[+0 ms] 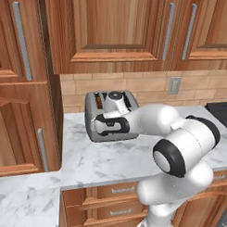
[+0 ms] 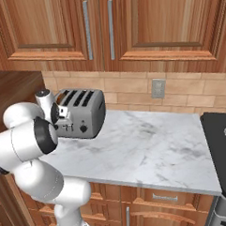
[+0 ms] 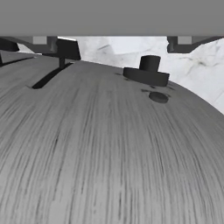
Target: Start the toaster. Once the lever pops up, take the bread to the plate on the dining counter.
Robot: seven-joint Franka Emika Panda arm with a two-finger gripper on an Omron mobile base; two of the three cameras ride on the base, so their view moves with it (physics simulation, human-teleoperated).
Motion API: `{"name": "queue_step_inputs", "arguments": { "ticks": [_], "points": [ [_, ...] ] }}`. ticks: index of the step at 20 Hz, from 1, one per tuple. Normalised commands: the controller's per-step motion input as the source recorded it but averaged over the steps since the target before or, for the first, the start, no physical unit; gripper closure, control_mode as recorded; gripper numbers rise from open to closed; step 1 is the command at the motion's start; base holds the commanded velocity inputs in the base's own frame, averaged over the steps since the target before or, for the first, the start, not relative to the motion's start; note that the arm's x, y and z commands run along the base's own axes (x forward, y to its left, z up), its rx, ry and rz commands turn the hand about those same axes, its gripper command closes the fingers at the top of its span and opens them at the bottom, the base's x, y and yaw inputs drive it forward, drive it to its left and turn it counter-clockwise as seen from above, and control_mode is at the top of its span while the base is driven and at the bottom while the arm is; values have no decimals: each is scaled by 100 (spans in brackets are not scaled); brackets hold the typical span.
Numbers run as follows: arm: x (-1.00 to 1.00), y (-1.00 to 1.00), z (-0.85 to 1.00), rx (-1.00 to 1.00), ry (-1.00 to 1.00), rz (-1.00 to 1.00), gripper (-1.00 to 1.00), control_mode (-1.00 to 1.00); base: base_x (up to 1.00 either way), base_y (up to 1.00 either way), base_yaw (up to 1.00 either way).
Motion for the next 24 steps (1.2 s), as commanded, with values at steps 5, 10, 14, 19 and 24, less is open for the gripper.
{"name": "queue_step_inputs", "arguments": {
  "ticks": [5, 10, 14, 19, 24],
  "points": [
    [0, 0, -15, 0, 0, 0, -100, -100, 0, 0, 0],
    [0, 0, -19, 0, 0, 0, -100, -100, 0, 0, 0],
    [0, 0, -15, 0, 0, 0, -100, -100, 0, 0, 0],
    [0, 0, -16, 0, 0, 0, -100, -100, 0, 0, 0],
    [0, 0, -18, 0, 0, 0, -100, -100, 0, 0, 0]
  ]
}}
